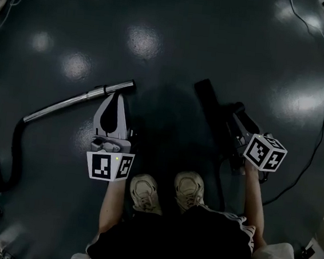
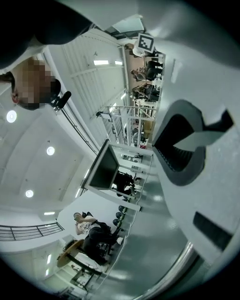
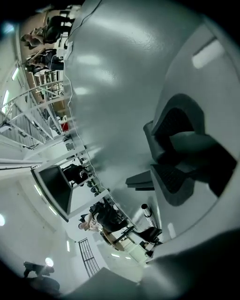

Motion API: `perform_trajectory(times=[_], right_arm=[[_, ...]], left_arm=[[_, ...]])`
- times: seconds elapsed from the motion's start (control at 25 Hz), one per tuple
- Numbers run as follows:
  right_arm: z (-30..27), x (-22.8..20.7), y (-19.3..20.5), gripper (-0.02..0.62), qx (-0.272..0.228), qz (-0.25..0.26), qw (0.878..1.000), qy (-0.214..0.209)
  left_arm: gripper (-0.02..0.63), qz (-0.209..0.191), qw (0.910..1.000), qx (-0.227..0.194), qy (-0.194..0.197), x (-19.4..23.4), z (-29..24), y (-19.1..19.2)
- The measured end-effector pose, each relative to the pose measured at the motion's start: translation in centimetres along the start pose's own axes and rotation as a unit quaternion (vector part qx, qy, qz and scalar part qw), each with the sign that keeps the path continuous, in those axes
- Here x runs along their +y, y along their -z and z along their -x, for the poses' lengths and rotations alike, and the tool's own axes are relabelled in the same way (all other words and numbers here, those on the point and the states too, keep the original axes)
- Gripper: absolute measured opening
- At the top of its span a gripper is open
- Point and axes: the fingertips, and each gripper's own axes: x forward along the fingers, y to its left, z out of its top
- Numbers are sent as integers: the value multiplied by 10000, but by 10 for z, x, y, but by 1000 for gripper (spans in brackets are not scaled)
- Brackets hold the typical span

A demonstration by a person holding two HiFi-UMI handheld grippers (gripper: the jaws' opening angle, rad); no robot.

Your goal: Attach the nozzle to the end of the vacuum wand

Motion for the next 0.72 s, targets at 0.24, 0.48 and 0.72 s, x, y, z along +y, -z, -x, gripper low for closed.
perform_trajectory(times=[0.24, 0.48, 0.72], right_arm=[[-51, 40, -33, 195, 76, 1035, 9939, -363], [-105, 149, -101, 178, -254, 2885, 9507, -1110], [-47, 183, -75, 132, -526, 2855, 9471, -1369]], left_arm=[[0, -55, 9999, -92, -51, 9, -3, -5], [0, -205, 9997, -69, -69, 12, -4, -8], [0, -227, 9992, -132, -293, 27, 2, -14]])
